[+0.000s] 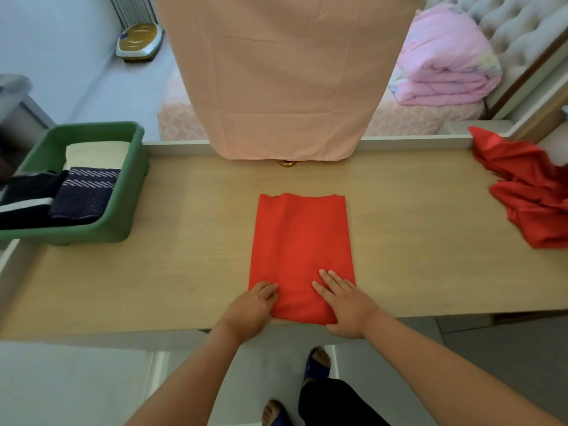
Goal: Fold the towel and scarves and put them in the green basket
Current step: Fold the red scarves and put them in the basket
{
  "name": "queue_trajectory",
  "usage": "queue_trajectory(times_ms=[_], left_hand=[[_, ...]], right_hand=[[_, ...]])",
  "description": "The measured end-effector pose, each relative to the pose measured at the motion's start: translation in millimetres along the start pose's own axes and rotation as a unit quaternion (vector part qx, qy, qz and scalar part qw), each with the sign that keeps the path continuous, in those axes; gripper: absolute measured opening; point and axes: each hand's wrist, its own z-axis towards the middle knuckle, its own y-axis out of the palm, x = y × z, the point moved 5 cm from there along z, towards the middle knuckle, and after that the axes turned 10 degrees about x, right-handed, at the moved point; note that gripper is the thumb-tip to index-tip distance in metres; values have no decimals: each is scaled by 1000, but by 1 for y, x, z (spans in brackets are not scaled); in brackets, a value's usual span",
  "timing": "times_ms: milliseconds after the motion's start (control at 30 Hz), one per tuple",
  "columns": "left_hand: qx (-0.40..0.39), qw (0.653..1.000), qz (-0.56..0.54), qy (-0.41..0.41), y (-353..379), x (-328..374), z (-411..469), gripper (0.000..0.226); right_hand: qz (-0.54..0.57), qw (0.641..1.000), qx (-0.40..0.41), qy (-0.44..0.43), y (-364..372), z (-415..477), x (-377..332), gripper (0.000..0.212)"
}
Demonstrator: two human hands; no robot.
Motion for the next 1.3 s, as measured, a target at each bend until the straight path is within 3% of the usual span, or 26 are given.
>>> queue_trajectory(times_ms=[100,233,300,367,400,500,567,633,733,833,900,933,1000,1100,1133,1200,1233,1300], left_hand=[[37,999,-4,3,-4,18,-7,46],[90,976,-162,-113,-11,19,-20,28],[69,956,-227,-175,-18,17,-22,17],[49,954,-237,-179,-24,13,-17,10],[22,958,-231,-166,-25,11,-16,19],[-90,974,-172,-112,-22,6,-14,82],[-106,986,-111,-71,-20,7,-13,111],[-85,994,-42,-51,-19,8,-6,111],[4,992,-85,-98,-24,-1,12,70],[106,949,-228,-189,-39,-20,35,33],[139,891,-320,-292,-45,-37,54,18],[149,851,-366,-345,-47,-46,64,15],[165,797,-400,-422,-49,-65,81,20],[111,777,-405,-469,-43,-80,93,42],[89,777,-414,-466,-41,-80,96,54],[48,828,-361,-426,-33,-81,101,75],[35,854,-325,-405,-29,-81,103,74],[40,876,-264,-402,-23,-87,106,52]], right_hand=[[-15,1000,4,23,11,-19,-8,104],[-13,997,46,55,13,-28,-14,77],[20,997,54,57,8,-28,-15,64],[58,994,66,68,0,-26,-9,53],[76,992,70,77,-5,-25,-4,49],[153,979,80,112,-18,-21,13,35],[194,968,88,133,-27,-15,22,29],[218,957,110,159,-39,-7,33,22],[267,931,140,204,-59,5,49,9],[340,887,177,256,-76,21,72,12],[377,857,203,287,-81,35,91,9],[392,842,214,304,-80,41,100,9],[417,815,217,340,-76,51,113,36],[461,794,187,348,-68,64,117,69],[455,804,176,339,-63,69,118,70],[417,831,175,323,-57,75,122,61],[404,835,188,323,-54,78,124,55],[394,833,209,328,-49,81,127,49]])
